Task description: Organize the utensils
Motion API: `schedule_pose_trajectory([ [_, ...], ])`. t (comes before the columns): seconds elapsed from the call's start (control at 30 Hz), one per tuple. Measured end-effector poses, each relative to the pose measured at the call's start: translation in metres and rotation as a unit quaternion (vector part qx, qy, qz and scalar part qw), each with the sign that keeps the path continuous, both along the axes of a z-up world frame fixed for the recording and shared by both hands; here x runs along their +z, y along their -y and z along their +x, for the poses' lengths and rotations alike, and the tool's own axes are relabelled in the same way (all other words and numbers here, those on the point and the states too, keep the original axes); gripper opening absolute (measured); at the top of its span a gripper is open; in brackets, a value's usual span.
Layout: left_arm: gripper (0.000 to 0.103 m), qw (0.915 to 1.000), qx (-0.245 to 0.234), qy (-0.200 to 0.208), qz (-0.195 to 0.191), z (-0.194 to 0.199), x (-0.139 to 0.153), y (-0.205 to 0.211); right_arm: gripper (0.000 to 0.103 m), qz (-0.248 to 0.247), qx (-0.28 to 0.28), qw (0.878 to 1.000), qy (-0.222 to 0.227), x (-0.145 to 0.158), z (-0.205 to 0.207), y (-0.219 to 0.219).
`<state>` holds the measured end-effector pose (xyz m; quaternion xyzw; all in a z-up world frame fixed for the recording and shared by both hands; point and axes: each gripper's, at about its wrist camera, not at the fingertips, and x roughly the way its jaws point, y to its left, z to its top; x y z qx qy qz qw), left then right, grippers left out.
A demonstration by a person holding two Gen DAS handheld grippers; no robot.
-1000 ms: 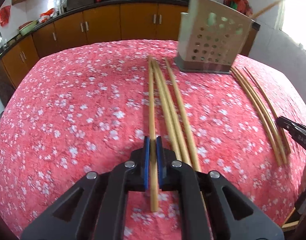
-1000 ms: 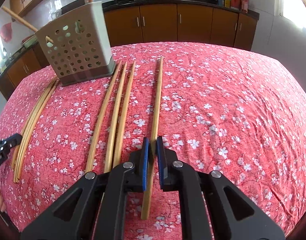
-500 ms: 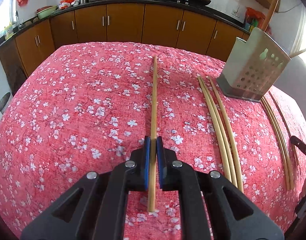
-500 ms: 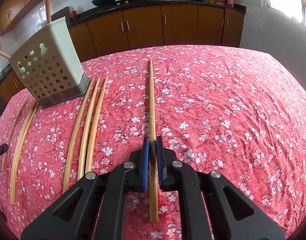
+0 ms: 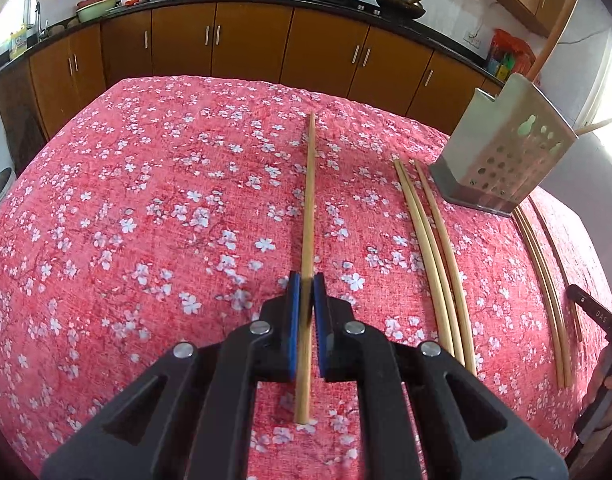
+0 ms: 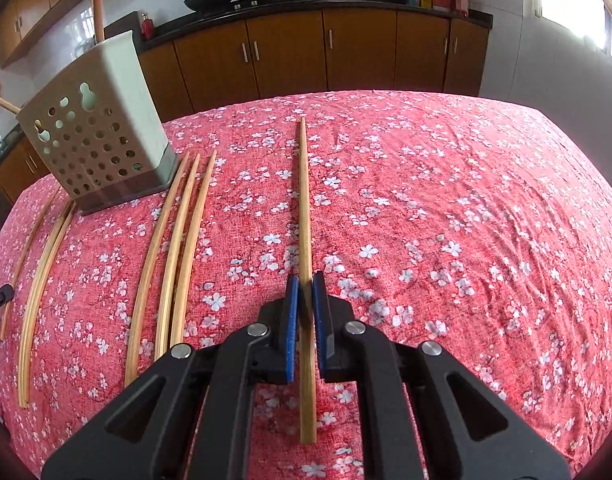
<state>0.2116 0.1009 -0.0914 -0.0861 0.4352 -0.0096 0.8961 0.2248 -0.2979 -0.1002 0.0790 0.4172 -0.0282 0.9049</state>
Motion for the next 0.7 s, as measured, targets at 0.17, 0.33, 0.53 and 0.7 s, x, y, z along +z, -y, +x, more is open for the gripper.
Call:
schedule_pose_trajectory([
  [0.17,0.009,1.0,0.0,-0.001,0.005,0.0054,-0.0017,0.0071,0.009,0.0,0.0,1.0,0.0,-0.0003,-0.0008,-0.0004],
  [0.33,0.009,1.0,0.0,-0.002,0.005,0.0065,-0.0021,0.0087,0.009,0.0,0.0,1.0,0.0,-0.0003,-0.0004,-0.0003],
  [0.53,0.009,1.0,0.0,-0.002,0.004,0.0066,-0.0021,0.0086,0.009,0.0,0.0,1.0,0.001,-0.0003,-0.0005,-0.0005],
  [0.7,0.009,1.0,0.0,-0.002,0.004,0.0067,-0.0018,0.0088,0.009,0.0,0.0,1.0,0.001,-0.0005,-0.0007,-0.0004],
])
